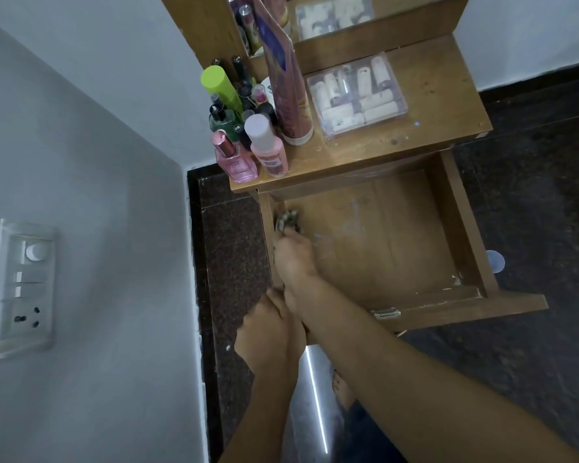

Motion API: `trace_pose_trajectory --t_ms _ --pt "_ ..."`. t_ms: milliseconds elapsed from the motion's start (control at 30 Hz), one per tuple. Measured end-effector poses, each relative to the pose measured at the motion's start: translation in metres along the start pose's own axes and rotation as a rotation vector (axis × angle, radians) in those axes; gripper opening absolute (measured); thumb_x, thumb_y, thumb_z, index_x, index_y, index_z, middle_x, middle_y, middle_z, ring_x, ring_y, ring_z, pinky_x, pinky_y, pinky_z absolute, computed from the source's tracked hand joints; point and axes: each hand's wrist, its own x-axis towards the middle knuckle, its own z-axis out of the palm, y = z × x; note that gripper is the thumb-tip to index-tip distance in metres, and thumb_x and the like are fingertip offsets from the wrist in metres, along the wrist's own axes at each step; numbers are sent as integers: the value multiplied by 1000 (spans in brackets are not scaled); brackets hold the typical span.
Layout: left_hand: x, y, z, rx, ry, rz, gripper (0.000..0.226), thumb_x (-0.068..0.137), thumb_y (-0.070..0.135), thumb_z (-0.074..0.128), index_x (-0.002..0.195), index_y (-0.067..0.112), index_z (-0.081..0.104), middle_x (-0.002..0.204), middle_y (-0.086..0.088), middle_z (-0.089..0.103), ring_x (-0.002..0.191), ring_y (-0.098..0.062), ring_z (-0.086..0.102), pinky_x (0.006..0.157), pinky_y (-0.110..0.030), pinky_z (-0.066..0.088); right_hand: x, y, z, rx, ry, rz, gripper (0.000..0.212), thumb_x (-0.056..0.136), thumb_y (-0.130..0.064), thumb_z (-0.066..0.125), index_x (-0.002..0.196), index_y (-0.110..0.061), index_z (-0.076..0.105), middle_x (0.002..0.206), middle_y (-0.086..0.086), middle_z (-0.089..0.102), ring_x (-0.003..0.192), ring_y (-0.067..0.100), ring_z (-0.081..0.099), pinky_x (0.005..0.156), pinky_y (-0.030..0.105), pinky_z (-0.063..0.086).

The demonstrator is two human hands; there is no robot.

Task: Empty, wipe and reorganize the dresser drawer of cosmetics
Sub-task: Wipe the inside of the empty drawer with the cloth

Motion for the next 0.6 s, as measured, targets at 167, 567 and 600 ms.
trace_pose_trajectory --t_ms 167,567,600 --pt "0 1 1 -36 -18 -7 52 105 40 21 103 20 69 106 -8 72 100 -34 67 88 -45 51 19 -37 12 -150 -81 -164 44 106 -28 43 147 -12 51 155 11 47 143 28 43 119 47 33" --pt "-5 6 -5 2 -17 15 48 107 42 26 106 20 69 105 -8 73 98 -32 69 84 -41 53 8 9 -14 -512 -212 -241 76 99 -68 28 162 -28 17 170 -2 16 156 21 13 127 49 13" --pt "-5 6 -5 25 -25 24 42 106 40 32 106 20 69 104 -7 73 97 -31 70 82 -40 54 3 16 -17 -525 -217 -233 77 99 -68 28 163 -27 15 170 -2 15 157 22 13 127 49 14"
